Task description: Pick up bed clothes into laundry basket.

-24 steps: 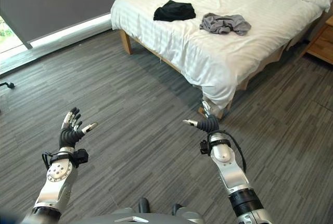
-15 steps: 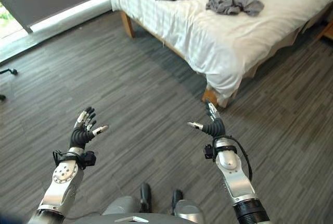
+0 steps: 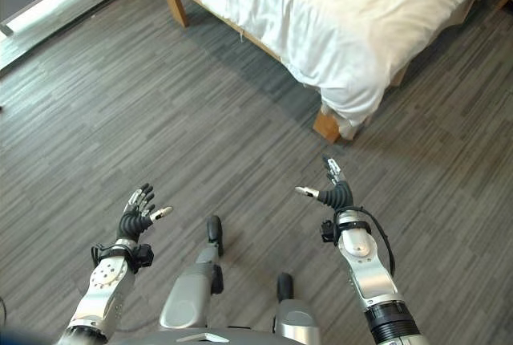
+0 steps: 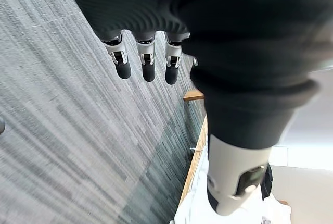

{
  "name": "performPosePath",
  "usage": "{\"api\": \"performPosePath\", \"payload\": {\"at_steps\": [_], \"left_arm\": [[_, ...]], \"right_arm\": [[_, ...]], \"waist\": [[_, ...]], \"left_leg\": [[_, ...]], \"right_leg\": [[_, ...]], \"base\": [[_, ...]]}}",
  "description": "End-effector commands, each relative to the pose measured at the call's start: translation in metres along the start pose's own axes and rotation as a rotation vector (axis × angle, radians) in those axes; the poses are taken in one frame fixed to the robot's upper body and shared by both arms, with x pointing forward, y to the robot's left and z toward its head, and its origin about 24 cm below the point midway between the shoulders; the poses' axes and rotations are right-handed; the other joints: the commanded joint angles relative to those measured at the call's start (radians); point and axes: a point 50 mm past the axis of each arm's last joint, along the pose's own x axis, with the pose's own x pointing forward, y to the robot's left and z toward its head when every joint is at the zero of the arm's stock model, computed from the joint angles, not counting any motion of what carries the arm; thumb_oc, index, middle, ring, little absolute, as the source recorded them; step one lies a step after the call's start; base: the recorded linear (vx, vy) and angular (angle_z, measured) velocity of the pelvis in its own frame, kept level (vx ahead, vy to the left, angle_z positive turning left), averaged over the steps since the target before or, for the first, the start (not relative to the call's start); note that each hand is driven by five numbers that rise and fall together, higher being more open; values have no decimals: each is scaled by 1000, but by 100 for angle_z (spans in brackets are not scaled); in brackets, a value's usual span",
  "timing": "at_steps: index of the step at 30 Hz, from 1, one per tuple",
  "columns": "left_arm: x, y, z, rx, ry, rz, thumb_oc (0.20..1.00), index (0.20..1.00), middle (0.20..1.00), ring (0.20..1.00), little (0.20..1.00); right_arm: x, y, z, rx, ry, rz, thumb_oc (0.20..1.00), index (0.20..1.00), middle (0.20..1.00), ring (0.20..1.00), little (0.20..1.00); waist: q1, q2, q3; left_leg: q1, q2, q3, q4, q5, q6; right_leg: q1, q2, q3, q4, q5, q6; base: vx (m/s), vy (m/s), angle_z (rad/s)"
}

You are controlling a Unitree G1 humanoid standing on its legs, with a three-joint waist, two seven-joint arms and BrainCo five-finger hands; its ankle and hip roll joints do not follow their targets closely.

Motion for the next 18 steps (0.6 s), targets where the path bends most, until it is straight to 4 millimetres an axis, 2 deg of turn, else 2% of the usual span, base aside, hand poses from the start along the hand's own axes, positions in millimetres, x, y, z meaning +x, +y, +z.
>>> {"api": "performPosePath", "payload": {"at_steps": [1,2,4,5,6,7,8,9,10,11,12,13,14,15,16,17,18], "left_arm": [[4,7,31,19,-131,-48,1000,1000,1000,1000,1000],[6,8,34,47,-138,-53,1000,1000,1000,1000,1000],[11,9,43,80,-169,-62,1000,1000,1000,1000,1000],[14,8,51,102,-201,-76,1000,1000,1000,1000,1000],[16,6,54,106,-213,-77,1000,1000,1000,1000,1000],[16,6,54,106,-213,-77,1000,1000,1000,1000,1000],[20,2,58,102,-230,-85,1000,1000,1000,1000,1000],[20,0,59,95,-233,-91,1000,1000,1000,1000,1000],[21,1,60,83,-237,-89,1000,1000,1000,1000,1000],[22,2,62,73,-242,-85,1000,1000,1000,1000,1000],[22,3,61,69,-237,-76,1000,1000,1000,1000,1000],[21,4,60,73,-234,-74,1000,1000,1000,1000,1000],[20,6,59,82,-231,-67,1000,1000,1000,1000,1000],[16,8,54,113,-220,-64,1000,1000,1000,1000,1000],[16,7,53,113,-218,-65,1000,1000,1000,1000,1000],[14,8,51,108,-215,-60,1000,1000,1000,1000,1000],[14,4,50,93,-216,-62,1000,1000,1000,1000,1000]], "right_arm": [[6,5,29,-13,-157,18,1000,1000,1000,1000,1000],[7,6,30,-16,-155,21,1000,1000,1000,1000,1000],[11,11,38,-13,-188,40,1000,1000,1000,1000,1000],[12,12,42,-16,-209,34,1000,1000,1000,1000,1000],[13,12,44,-9,-216,28,1000,1000,1000,1000,1000],[13,11,44,-10,-217,27,1000,1000,1000,1000,1000],[13,8,48,4,-233,9,1000,1000,1000,1000,1000],[12,5,49,9,-240,0,1000,1000,1000,1000,1000],[12,2,50,14,-246,-13,1000,1000,1000,1000,1000],[12,0,50,22,-246,-27,1000,1000,1000,1000,1000],[13,0,51,30,-245,-37,1000,1000,1000,1000,1000],[14,0,52,26,-252,-37,1000,1000,1000,1000,1000],[15,0,54,12,-262,-37,1000,1000,1000,1000,1000],[12,-7,59,-14,-291,-69,1000,1000,1000,1000,1000],[11,-7,58,-15,-289,-69,1000,1000,1000,1000,1000],[10,-11,58,-33,-293,-80,1000,1000,1000,1000,1000],[9,-20,62,-74,-317,-122,1000,1000,1000,1000,1000]], "waist": [[13,-42,-76],[-4,-50,-70],[-35,-29,-53],[-62,7,-44],[-75,22,-36],[-77,18,-34],[-126,18,-21],[-146,8,-20],[-157,-1,-26],[-169,-11,-35],[-173,-17,-44],[-175,-14,-50],[-165,-14,-57],[-170,-18,-86],[-169,-16,-84],[-173,-9,-90],[-179,1,-93]], "left_leg": [[-41,48,12,45,7,-62],[0,30,20,46,-20,-40],[70,30,29,35,-54,-10],[128,49,31,17,-83,0],[152,55,34,9,-93,3],[151,51,32,12,-97,2],[197,31,17,9,-132,-5],[223,13,10,9,-158,-6],[246,-2,9,9,-181,-11],[277,-14,16,9,-215,-21],[312,-13,29,9,-245,-35],[336,-1,38,9,-265,-48],[369,5,65,9,-288,-56],[432,-10,86,36,-322,-55],[435,-8,87,38,-325,-56],[425,2,85,110,-308,-73],[393,17,82,264,-285,-106]], "right_leg": [[31,-9,-67,197,16,85],[-21,-27,-70,320,96,121],[-158,-18,-49,566,269,153],[-251,-8,-83,677,288,150],[-309,0,-108,708,262,134],[-313,-5,-109,722,252,133],[-392,32,-160,643,185,108],[-410,52,-176,558,152,93],[-438,50,-212,434,159,83],[-446,22,-286,301,167,80],[-446,-2,-392,190,195,80],[-424,-9,-478,107,219,77],[-414,-18,-545,75,231,74],[-387,-15,-568,54,239,43],[-383,-12,-568,52,239,42],[-365,0,-560,44,235,31],[-326,8,-569,28,245,14]], "base": [[362,118,-67],[176,132,-14],[379,244,11],[525,286,15],[411,199,15],[427,100,11],[471,16,19],[626,-5,25],[546,-79,32],[565,-100,33],[549,-98,41],[458,-74,28],[595,-86,8],[456,-58,-19],[464,-65,-30],[256,-66,-30],[473,-150,-22]]}}
